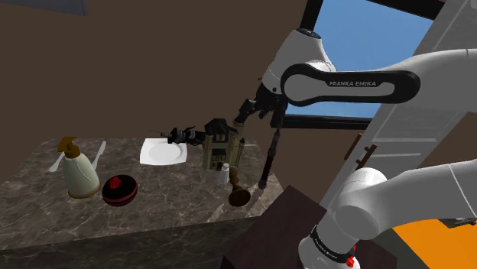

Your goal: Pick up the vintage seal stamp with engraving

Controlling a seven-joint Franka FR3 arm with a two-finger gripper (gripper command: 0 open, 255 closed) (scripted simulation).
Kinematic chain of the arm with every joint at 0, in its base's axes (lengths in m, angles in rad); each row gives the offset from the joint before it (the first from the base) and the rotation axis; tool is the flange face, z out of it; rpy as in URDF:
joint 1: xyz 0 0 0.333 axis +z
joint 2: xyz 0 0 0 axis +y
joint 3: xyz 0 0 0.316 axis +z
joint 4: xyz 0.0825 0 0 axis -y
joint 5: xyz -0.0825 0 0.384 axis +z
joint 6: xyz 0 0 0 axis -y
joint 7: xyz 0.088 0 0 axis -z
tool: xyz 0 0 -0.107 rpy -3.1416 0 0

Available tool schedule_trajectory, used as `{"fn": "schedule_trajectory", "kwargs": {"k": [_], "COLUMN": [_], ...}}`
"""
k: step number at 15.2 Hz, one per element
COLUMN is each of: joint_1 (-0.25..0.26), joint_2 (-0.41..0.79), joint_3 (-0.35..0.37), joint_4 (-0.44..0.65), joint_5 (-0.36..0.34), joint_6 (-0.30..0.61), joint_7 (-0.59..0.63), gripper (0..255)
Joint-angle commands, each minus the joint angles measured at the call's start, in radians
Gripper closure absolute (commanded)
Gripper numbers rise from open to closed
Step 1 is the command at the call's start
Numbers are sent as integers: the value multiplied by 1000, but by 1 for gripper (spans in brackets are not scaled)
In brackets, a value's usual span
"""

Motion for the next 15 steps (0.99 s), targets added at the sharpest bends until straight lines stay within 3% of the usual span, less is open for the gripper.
{"fn": "schedule_trajectory", "kwargs": {"k": [1, 9, 15], "joint_1": [-10, -39, -70], "joint_2": [48, 281, 514], "joint_3": [6, 54, 89], "joint_4": [-55, -141, -148], "joint_5": [3, -18, -79], "joint_6": [-112, 149, 343], "joint_7": [18, 114, 218], "gripper": [0, 0, 0]}}
